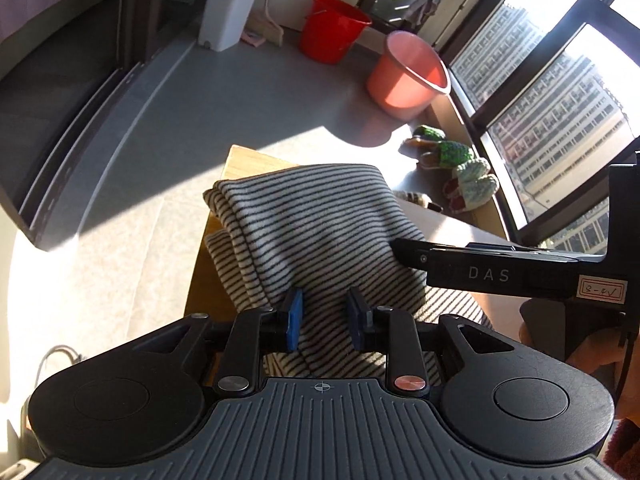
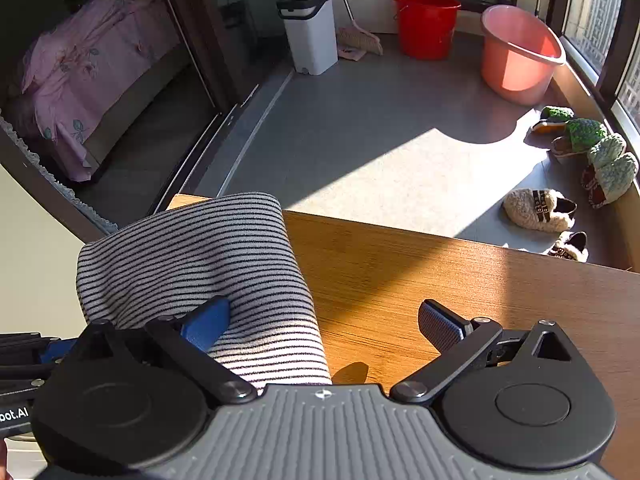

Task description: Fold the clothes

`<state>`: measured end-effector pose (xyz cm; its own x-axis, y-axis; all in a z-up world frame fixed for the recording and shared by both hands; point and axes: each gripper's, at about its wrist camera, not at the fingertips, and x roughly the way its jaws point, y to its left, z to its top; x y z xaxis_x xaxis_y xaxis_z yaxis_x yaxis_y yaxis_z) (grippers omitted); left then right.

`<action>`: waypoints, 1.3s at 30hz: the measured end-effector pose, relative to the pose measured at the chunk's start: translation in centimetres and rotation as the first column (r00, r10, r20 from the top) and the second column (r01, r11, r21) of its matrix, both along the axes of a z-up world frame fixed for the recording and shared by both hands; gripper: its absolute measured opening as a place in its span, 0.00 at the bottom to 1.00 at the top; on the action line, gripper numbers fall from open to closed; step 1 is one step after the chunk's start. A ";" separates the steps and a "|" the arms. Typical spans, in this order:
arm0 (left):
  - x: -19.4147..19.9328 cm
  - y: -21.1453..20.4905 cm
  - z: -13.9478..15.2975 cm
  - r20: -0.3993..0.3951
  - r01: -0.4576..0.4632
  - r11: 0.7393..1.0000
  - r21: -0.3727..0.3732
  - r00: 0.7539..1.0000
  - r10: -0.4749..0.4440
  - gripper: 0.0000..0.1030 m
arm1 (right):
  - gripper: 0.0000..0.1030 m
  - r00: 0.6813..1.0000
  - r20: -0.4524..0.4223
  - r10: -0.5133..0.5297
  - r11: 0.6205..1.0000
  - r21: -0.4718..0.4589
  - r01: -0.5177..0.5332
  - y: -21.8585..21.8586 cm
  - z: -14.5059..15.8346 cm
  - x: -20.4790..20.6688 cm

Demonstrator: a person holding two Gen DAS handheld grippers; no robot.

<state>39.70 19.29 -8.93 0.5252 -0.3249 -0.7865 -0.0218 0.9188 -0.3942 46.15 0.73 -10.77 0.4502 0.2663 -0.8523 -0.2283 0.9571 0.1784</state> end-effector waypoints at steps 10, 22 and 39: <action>-0.1 1.1 -0.4 -0.002 -0.015 0.999 -0.045 1.000 0.015 0.28 | 0.65 0.960 -0.280 0.010 0.913 0.393 0.105 -5.4 -1.3 -2.0; -0.1 1.1 -1.0 0.020 -0.024 0.998 -0.053 0.999 0.025 0.28 | 0.85 0.994 -0.020 0.109 0.993 0.044 -0.108 -2.5 0.0 -6.0; -12.8 -4.1 3.7 0.120 -0.253 0.932 0.259 0.966 0.229 0.80 | 1.00 0.999 -0.044 -0.005 0.998 0.066 0.007 -8.5 3.3 -13.6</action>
